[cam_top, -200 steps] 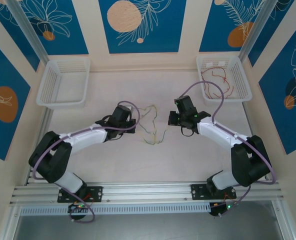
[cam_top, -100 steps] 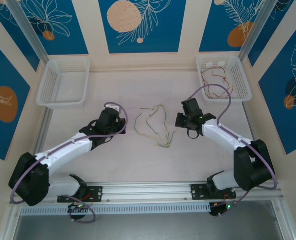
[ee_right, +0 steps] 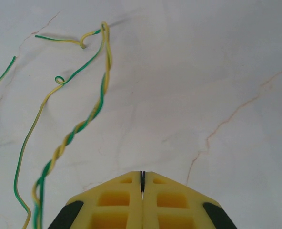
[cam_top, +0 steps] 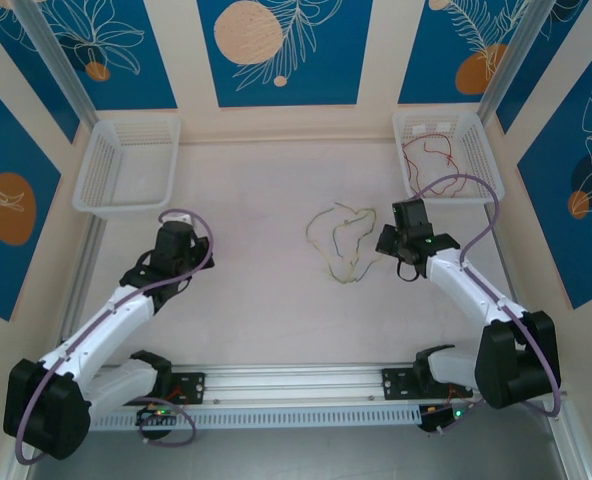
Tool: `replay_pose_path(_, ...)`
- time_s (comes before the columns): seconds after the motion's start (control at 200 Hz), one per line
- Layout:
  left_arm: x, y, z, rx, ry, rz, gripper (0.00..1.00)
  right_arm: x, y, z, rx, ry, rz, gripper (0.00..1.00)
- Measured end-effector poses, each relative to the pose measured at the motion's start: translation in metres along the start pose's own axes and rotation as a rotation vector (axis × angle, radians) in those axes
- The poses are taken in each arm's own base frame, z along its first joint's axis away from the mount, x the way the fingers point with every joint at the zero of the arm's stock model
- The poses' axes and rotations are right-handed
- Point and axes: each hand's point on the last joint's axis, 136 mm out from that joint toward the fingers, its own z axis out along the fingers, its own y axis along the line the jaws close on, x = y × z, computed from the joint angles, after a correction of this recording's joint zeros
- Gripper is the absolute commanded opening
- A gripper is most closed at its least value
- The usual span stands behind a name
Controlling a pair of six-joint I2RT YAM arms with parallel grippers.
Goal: Untangle the cables
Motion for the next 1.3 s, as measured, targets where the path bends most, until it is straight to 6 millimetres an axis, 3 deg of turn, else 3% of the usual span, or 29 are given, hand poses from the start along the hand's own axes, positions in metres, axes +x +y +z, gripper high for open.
replay_pose_path(0.36, 0.002, 0.015, -0.008, -0.032, 0.016, -0.021, 0.00, -0.007, -0.011, -0.016, 0.020, -0.037, 0.015, 0.00)
replay_pose_path(0.56, -0.011, 0.021, -0.015, -0.040, 0.002, -0.046, 0.00, -0.020, -0.022, -0.033, 0.020, -0.096, 0.051, 0.00)
replay_pose_path(0.63, -0.011, 0.016, -0.016, -0.003, 0.013, -0.049, 0.34, -0.021, -0.018, -0.035, -0.009, -0.098, 0.053, 0.00)
replay_pose_path(0.7, -0.008, 0.001, -0.012, 0.072, 0.041, -0.053, 0.57, -0.021, -0.005, -0.035, -0.075, -0.090, 0.045, 0.00)
replay_pose_path(0.81, 0.004, -0.028, 0.003, 0.173, 0.118, -0.013, 0.75, -0.015, 0.032, -0.031, -0.203, -0.074, -0.021, 0.00)
replay_pose_path(0.995, 0.021, -0.103, 0.017, 0.325, 0.221, 0.125, 0.85, 0.031, 0.121, -0.028, -0.427, -0.008, -0.289, 0.00)
replay_pose_path(1.065, 0.021, -0.117, 0.020, 0.365, 0.224, 0.135, 0.85, 0.049, 0.147, -0.035, -0.499, -0.007, -0.395, 0.00)
replay_pose_path(1.15, 0.021, -0.119, 0.025, 0.370, 0.223, 0.130, 0.86, 0.059, 0.161, -0.037, -0.533, -0.009, -0.466, 0.00)
replay_pose_path(1.3, 0.021, -0.119, 0.026, 0.365, 0.222, 0.128, 0.85, 0.058, 0.160, -0.028, -0.508, -0.011, -0.490, 0.00)
